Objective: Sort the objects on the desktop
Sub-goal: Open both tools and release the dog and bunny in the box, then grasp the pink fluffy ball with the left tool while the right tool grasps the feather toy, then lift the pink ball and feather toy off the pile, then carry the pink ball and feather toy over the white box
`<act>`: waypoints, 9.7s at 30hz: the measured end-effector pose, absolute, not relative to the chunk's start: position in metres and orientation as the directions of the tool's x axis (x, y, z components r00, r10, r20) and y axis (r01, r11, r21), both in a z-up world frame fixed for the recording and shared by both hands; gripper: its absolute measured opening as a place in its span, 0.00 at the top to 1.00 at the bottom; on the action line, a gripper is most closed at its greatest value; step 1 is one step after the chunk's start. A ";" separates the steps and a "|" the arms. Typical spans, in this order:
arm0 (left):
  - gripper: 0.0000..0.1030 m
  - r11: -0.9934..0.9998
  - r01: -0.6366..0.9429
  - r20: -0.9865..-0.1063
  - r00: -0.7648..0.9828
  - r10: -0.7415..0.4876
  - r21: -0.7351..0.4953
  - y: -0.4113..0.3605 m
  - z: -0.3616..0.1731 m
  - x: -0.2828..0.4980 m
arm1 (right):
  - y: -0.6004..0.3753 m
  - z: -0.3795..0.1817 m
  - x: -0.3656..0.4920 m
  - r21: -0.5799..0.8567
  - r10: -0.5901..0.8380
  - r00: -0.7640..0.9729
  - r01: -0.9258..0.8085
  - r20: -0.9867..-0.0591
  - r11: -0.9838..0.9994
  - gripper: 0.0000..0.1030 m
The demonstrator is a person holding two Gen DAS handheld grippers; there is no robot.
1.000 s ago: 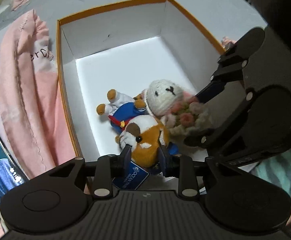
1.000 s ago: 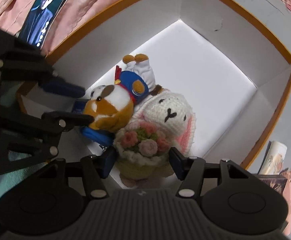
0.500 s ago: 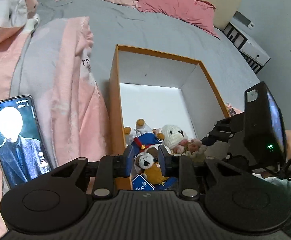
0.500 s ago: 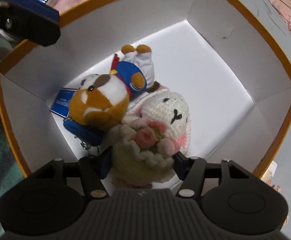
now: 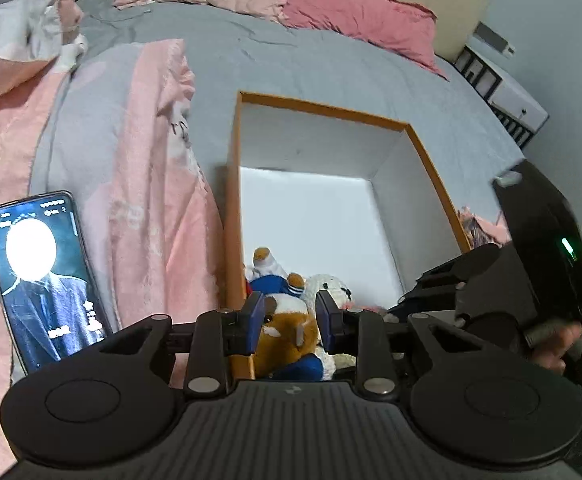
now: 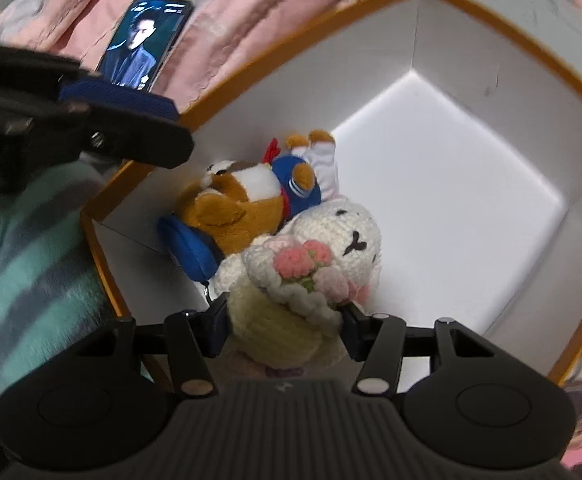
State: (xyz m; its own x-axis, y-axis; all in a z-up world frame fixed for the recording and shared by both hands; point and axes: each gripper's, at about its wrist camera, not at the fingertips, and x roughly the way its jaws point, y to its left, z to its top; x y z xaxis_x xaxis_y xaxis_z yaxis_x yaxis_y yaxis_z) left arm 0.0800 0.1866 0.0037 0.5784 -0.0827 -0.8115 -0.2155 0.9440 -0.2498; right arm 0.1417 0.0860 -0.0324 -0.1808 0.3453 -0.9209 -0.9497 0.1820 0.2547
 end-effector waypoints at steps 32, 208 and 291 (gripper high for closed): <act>0.70 0.967 -0.212 -0.884 0.467 -0.029 -0.144 0.149 -0.018 0.092 | 0.058 -0.030 0.151 0.367 0.420 -0.201 -0.857 -0.885 0.363 0.46; 0.85 0.982 0.074 -0.557 0.815 -0.160 -0.173 0.008 0.072 0.047 | -0.181 0.073 0.144 0.299 0.677 0.453 -0.654 -0.581 0.695 0.87; 0.81 0.962 -0.190 -0.801 0.597 -0.046 -0.197 0.102 -0.007 0.073 | 0.050 -0.010 0.135 -0.154 0.326 0.200 -0.975 -0.924 0.163 0.88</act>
State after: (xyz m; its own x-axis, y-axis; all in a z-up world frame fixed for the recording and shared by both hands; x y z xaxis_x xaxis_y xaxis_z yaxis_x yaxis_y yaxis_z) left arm 0.0730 0.1019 -0.0066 0.5972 -0.0458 -0.8008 -0.1899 0.9619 -0.1967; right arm 0.1355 0.0501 -0.0099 0.2003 0.3261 -0.9239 -0.9746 0.1628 -0.1538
